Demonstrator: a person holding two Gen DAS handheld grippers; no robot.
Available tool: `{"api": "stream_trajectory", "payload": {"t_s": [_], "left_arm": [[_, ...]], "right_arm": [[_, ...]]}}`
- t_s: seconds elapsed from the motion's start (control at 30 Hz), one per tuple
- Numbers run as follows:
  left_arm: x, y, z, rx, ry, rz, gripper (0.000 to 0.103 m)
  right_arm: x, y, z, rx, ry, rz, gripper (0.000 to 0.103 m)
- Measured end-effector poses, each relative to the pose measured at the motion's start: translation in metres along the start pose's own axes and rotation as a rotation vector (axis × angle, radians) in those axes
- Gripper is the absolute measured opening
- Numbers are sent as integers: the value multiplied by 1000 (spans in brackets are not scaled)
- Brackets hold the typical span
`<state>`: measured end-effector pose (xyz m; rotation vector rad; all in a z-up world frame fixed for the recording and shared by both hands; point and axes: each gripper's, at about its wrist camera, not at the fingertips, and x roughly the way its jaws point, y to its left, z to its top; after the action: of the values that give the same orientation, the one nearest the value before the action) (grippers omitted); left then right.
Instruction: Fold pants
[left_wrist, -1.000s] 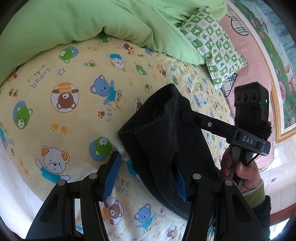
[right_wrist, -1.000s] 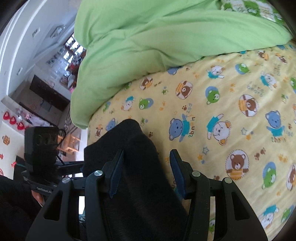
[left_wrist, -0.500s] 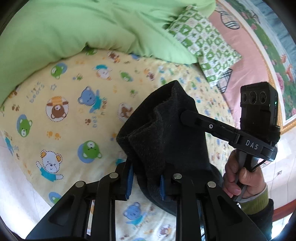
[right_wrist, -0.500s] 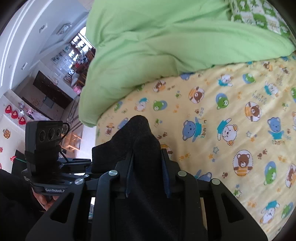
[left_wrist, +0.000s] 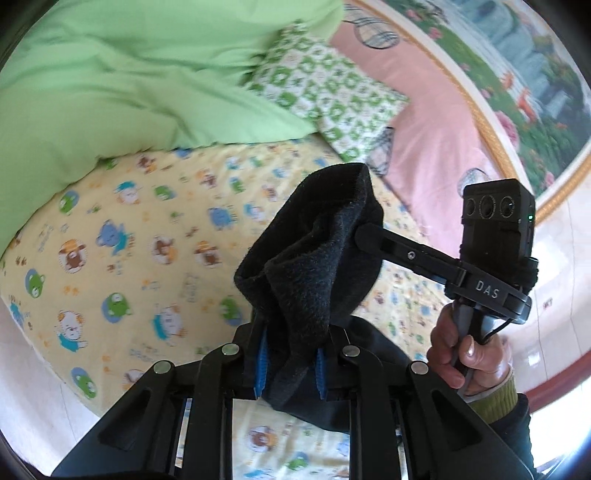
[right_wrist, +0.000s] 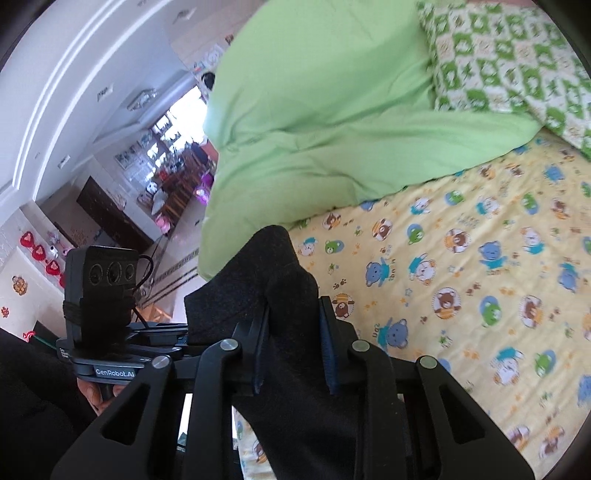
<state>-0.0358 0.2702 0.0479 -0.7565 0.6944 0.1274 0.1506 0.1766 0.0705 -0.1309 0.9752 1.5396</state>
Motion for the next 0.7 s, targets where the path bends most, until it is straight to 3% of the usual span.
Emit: {"api": "stream_trajectory", "payload": {"t_s": [0.7], "left_arm": [[6, -149, -45, 275, 87, -172, 19]], "right_arm": [[-150, -3, -81, 86, -256, -66, 21]]}}
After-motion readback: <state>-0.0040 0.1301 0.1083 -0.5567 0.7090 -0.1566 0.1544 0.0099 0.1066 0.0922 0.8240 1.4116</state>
